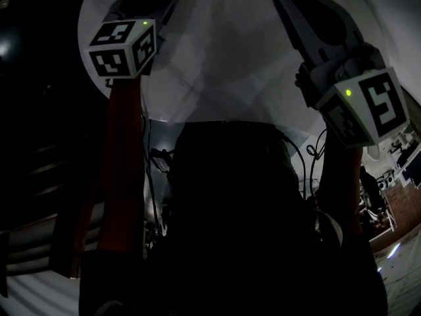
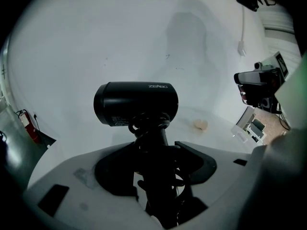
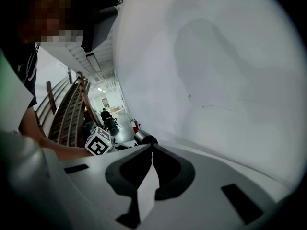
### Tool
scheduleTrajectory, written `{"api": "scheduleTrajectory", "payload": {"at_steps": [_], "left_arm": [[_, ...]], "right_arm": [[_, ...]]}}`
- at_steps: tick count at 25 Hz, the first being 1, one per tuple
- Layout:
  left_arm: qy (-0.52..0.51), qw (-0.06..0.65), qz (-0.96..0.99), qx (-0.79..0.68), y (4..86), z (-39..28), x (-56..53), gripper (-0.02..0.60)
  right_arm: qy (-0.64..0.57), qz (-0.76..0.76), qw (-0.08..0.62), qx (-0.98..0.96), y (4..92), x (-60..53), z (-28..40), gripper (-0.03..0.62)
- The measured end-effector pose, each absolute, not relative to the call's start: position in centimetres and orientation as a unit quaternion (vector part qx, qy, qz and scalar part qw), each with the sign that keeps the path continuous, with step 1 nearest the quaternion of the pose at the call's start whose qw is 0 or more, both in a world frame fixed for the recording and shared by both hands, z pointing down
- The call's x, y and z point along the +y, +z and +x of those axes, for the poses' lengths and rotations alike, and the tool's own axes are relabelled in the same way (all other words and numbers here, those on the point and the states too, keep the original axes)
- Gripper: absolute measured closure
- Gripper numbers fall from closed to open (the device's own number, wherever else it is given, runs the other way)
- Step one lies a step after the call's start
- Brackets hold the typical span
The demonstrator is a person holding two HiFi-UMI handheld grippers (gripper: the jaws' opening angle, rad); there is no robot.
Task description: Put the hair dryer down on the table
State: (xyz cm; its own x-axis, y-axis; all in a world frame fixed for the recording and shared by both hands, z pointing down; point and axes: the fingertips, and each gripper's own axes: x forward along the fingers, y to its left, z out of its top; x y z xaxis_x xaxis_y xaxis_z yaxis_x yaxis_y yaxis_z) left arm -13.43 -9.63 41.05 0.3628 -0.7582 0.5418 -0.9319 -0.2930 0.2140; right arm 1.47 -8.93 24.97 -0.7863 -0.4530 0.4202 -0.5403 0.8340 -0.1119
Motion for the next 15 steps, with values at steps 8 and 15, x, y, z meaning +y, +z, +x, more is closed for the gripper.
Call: {"api": "scheduleTrajectory", "payload": {"at_steps": [8,15], "left_arm": [[0.190,0.259,0.782,-0.534,42.2,-13.2,-9.4,0.342],[0.209,0.261,0.778,-0.532,43.1,-13.2,-9.3,0.341]], "right_arm": [[0.116,0.263,0.195,-0.938,25.1,-8.8,1.5,0.585],[0.119,0.263,0.197,-0.937,25.2,-8.8,1.5,0.585]]}}
